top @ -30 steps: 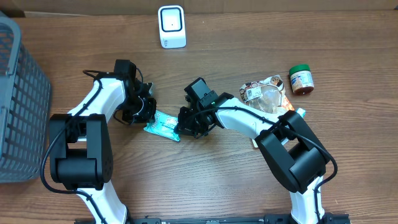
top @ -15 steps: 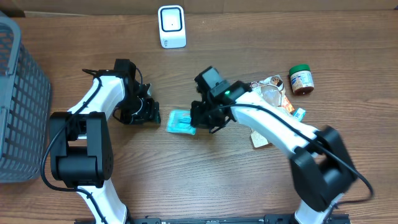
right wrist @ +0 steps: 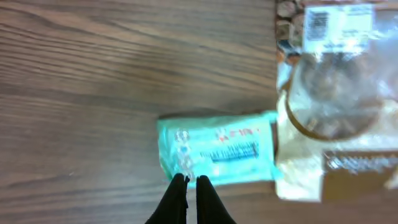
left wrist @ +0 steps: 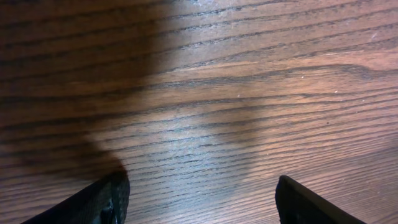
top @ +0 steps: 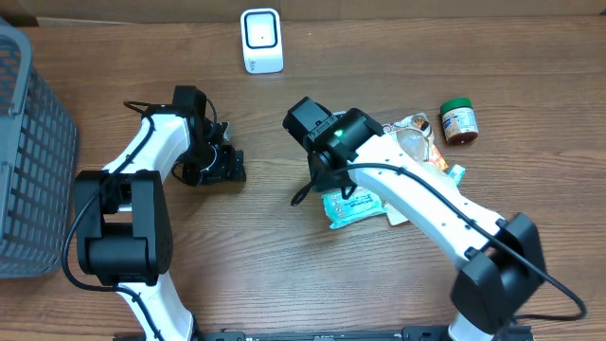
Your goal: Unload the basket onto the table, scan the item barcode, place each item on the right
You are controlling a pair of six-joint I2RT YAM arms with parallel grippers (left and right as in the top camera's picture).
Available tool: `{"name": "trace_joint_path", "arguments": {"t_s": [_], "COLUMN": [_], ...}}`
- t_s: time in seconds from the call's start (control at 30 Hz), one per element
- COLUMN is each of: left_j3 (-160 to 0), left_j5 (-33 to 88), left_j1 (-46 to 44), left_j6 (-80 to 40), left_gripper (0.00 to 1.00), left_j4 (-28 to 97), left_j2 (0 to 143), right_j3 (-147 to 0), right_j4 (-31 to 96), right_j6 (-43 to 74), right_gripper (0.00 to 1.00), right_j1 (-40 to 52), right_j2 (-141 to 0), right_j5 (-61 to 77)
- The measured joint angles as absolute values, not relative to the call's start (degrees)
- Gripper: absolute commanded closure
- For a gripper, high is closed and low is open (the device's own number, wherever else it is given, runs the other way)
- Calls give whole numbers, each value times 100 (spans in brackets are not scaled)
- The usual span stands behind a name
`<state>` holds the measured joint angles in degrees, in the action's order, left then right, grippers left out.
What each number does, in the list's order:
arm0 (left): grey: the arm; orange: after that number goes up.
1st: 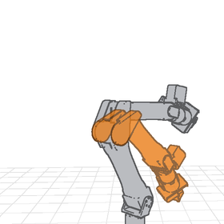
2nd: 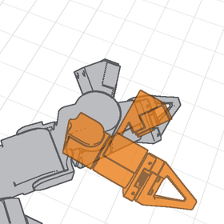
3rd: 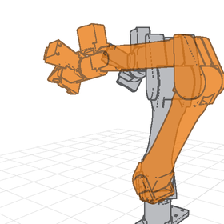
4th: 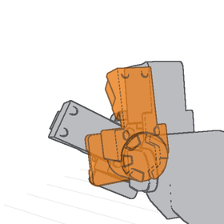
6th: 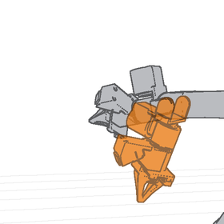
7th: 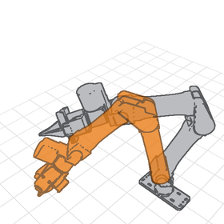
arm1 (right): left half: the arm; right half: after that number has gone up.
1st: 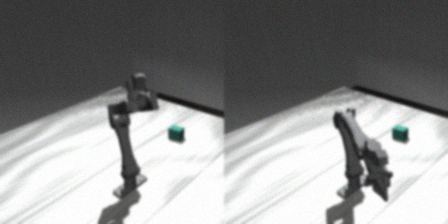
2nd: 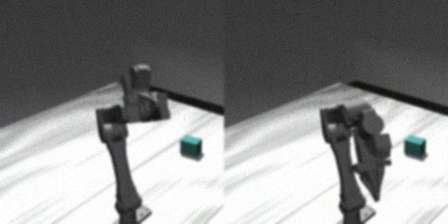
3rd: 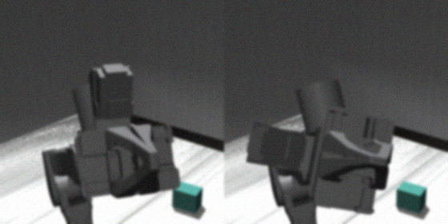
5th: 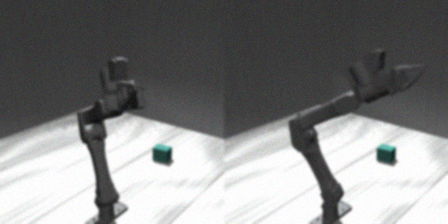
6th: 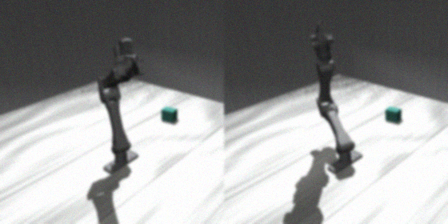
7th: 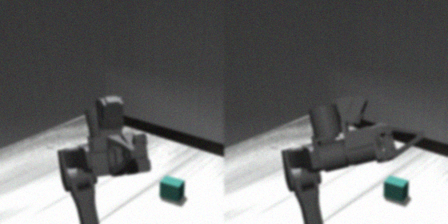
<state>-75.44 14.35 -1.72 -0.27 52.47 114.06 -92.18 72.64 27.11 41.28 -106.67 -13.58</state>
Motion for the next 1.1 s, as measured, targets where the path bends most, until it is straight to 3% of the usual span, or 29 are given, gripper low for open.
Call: {"name": "trace_joint_path", "arguments": {"t_s": [0.03,0.1,0.17,0.6,0.83,1.1], "left_j3": [-7544,-7548,-7548,-7555,-7559,-7559], "left_j5": [1435,1435,1433,1433,1435,1433], "left_j1": [-172,-172,-172,-172,-172,-172], "left_j6": [-27,-27,-27,-108,-137,-137], "left_gripper": [21,21,21,17,16,15], "left_j4": [5247,5247,5247,5092,5054,5030], "left_j2": [11406,11406,11406,11406,11406,11406], "right_j3": [-9220,-9220,-9220,-8982,-8707,-8331], "right_j4": [7142,6987,7004,7135,7096,6847], "right_j6": [2628,2539,2467,2027,1929,2119], "right_gripper": [89,60,56,52,51,53], "right_j1": [4136,4158,4163,4152,4751,4744], "right_j2": [-10833,-11142,-11421,-11456,-11845,-11959], "right_j5": [-1345,-1332,-1284,-908,-1352,-1855]}}
